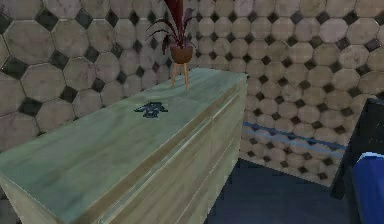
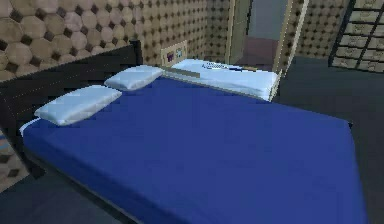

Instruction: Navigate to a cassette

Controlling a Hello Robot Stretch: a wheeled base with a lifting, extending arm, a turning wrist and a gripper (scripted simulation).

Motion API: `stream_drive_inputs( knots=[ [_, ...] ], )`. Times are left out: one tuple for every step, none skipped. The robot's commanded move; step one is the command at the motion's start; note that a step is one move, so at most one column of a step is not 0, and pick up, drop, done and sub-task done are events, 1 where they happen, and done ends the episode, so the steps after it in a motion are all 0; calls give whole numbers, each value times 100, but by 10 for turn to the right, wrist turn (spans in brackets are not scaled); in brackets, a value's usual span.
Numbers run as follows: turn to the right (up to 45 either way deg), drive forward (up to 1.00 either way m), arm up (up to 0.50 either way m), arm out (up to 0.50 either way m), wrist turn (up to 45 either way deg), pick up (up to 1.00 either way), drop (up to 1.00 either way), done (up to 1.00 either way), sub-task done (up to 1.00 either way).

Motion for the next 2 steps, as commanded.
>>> stream_drive_inputs(
  knots=[
    [-90,0,0,0,0,0,0,0,0],
    [0,0,0,0,0,0,0,100,0]
  ],
)
